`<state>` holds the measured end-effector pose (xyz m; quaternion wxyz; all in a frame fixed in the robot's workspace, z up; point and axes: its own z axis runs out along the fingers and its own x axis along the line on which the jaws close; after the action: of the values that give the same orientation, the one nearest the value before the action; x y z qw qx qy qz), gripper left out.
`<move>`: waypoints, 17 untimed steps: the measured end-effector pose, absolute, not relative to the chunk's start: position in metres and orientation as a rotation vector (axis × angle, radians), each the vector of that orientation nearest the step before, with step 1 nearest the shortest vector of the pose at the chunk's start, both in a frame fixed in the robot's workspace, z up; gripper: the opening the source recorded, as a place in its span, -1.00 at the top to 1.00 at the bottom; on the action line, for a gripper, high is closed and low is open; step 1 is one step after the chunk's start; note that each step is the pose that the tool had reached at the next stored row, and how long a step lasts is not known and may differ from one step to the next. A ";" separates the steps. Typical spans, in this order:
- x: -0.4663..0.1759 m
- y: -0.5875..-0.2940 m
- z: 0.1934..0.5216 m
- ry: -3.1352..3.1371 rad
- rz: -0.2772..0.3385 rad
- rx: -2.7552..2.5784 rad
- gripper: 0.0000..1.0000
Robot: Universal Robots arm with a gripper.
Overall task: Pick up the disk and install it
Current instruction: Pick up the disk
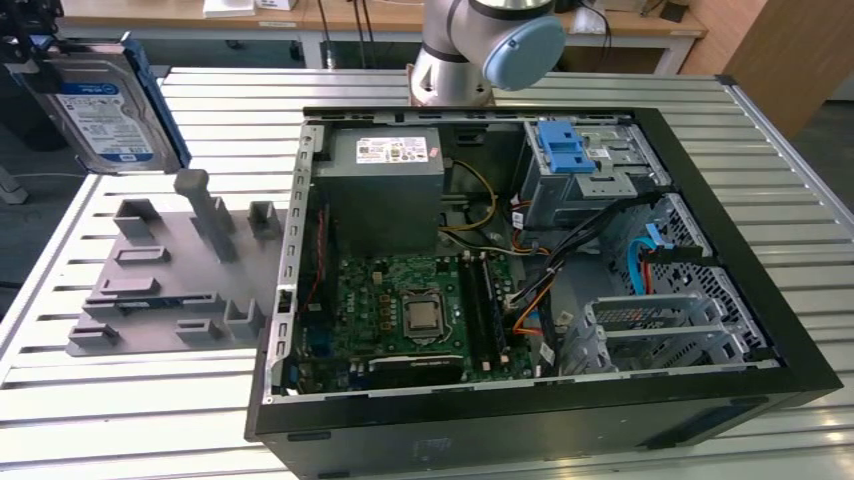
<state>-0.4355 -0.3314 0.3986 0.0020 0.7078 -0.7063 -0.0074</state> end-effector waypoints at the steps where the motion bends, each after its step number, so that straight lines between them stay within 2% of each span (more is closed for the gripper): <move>1: -0.435 -0.331 0.400 -2.216 -0.023 2.221 0.27; 17: -0.435 -0.331 0.416 -2.216 -0.023 2.221 0.27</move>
<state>-0.4355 -0.3315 0.4158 0.0020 0.7078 -0.7064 -0.0074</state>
